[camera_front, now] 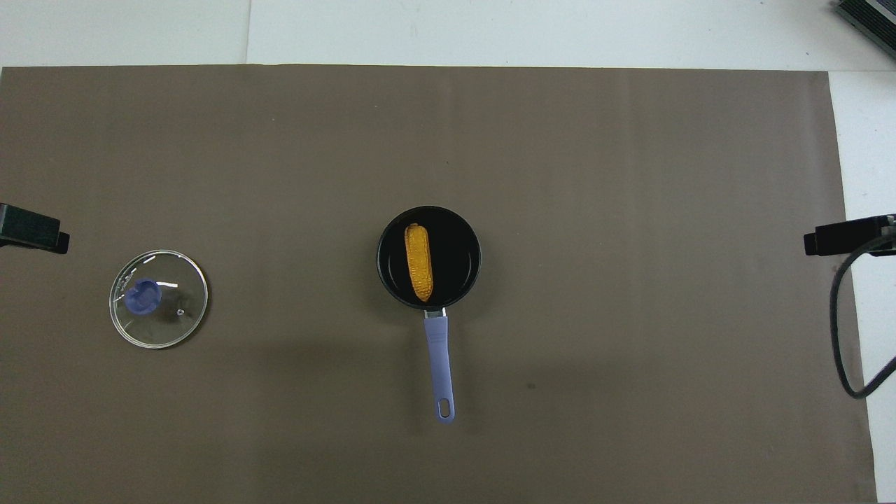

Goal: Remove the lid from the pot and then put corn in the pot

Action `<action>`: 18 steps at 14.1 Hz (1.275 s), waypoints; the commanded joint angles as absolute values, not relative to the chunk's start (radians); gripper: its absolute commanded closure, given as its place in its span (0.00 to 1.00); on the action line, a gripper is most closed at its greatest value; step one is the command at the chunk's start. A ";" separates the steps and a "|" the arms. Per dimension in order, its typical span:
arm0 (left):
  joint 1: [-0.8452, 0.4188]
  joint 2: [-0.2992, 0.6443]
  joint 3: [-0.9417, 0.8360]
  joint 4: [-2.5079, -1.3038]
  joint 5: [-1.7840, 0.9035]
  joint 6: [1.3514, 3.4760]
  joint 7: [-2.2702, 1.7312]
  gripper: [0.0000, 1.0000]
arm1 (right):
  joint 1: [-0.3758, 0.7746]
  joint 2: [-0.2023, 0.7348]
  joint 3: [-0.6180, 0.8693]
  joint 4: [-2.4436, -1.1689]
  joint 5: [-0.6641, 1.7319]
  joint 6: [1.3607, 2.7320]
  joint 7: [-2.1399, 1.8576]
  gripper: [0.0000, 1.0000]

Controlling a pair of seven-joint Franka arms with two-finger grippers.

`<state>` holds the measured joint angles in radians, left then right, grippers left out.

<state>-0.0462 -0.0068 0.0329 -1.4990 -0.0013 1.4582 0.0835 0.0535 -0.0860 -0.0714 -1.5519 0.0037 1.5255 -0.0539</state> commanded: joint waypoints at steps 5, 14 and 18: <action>-0.057 -0.031 0.035 -1.523 0.003 1.454 0.097 0.00 | 0.037 -0.118 -0.049 -1.585 -0.009 1.482 -0.012 0.00; -0.057 -0.031 0.035 -1.523 0.005 1.454 0.100 0.00 | 0.029 -0.121 -0.049 -1.586 -0.009 1.465 -0.009 0.00; -0.058 -0.031 0.035 -1.522 0.005 1.454 0.100 0.00 | 0.025 -0.113 -0.055 -1.574 -0.002 1.467 -0.012 0.00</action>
